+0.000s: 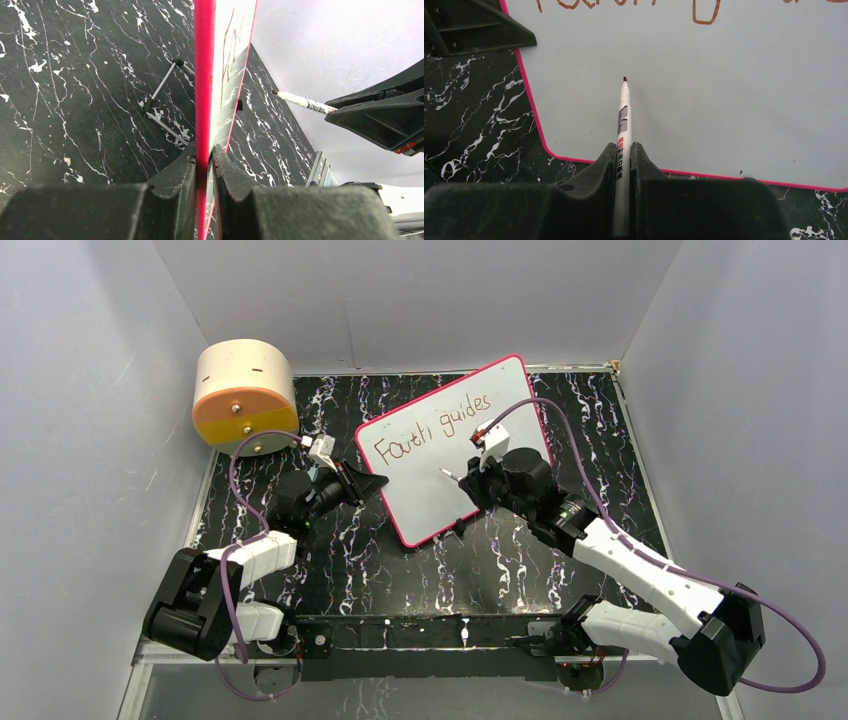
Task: Write a sentence on the whiteboard
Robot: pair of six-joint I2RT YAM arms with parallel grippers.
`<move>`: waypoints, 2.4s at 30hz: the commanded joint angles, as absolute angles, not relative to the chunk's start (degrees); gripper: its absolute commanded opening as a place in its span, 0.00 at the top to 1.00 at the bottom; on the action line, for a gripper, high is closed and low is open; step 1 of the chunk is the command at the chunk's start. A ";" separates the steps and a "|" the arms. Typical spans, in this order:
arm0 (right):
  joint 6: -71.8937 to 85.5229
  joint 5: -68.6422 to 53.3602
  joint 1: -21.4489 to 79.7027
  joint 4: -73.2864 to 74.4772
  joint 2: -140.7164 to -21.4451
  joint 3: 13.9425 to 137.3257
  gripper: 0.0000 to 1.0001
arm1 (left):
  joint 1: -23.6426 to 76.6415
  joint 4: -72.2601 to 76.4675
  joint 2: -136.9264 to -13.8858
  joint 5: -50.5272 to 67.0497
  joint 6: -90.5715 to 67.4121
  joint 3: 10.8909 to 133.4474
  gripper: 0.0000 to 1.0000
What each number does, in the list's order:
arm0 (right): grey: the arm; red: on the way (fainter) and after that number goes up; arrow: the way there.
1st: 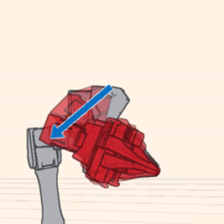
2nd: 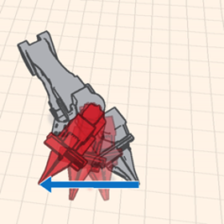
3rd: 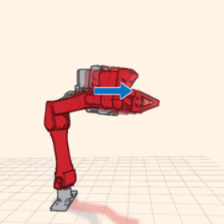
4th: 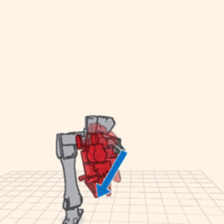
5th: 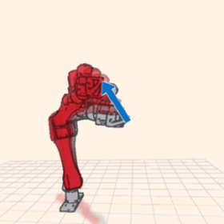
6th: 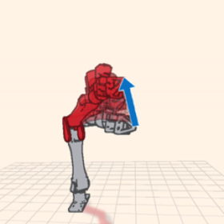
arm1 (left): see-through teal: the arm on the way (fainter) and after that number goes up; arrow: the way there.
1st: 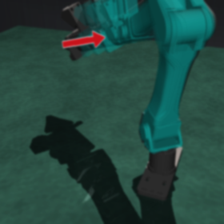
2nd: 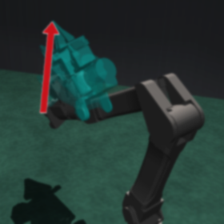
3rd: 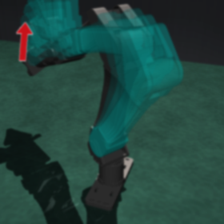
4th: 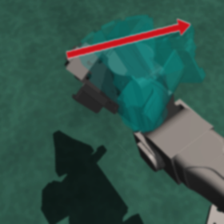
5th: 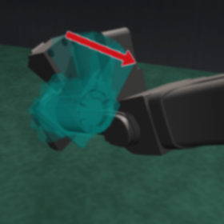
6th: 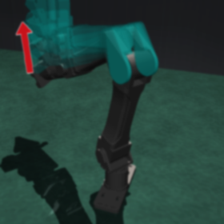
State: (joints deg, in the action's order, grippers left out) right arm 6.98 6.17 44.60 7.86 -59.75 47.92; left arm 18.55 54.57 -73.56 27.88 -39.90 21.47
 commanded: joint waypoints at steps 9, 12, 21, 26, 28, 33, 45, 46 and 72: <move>5.98 15.67 51.50 7.53 -61.23 51.59 1.00 | 18.75 54.44 -73.22 27.37 -36.17 21.36 1.00; 5.89 16.81 52.70 6.87 -62.06 51.64 1.00 | 18.77 54.32 -73.52 27.50 -36.10 21.27 1.00; 5.73 20.09 57.09 3.61 -64.29 51.68 1.00 | 18.73 54.31 -74.21 27.73 -35.95 21.44 1.00; 5.01 23.74 59.02 2.90 -66.14 52.49 1.00 | 18.86 54.32 -74.45 27.94 -35.93 21.44 1.00; 5.01 24.69 59.50 2.26 -66.77 52.65 1.00 | 18.96 54.32 -74.44 27.83 -35.88 21.45 1.00; 5.08 27.07 60.14 0.48 -68.37 52.81 1.00 | 19.00 54.31 -74.56 27.86 -35.84 21.52 1.00; 4.63 29.19 60.36 -4.17 -70.76 52.54 1.00 | 19.18 54.23 -74.63 28.21 -35.97 21.70 1.00; 4.65 29.30 60.32 -4.34 -70.94 52.60 1.00 | 19.16 54.23 -74.60 28.21 -35.99 21.71 1.00; 4.01 27.32 60.29 -5.27 -74.25 53.48 1.00 | 19.45 54.00 -74.18 28.34 -35.93 21.72 1.00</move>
State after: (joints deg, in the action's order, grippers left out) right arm 4.49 28.95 60.18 -1.72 -73.52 50.48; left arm 18.87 55.11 -74.06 28.34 -37.91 21.47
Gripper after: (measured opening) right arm 0.183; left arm 0.119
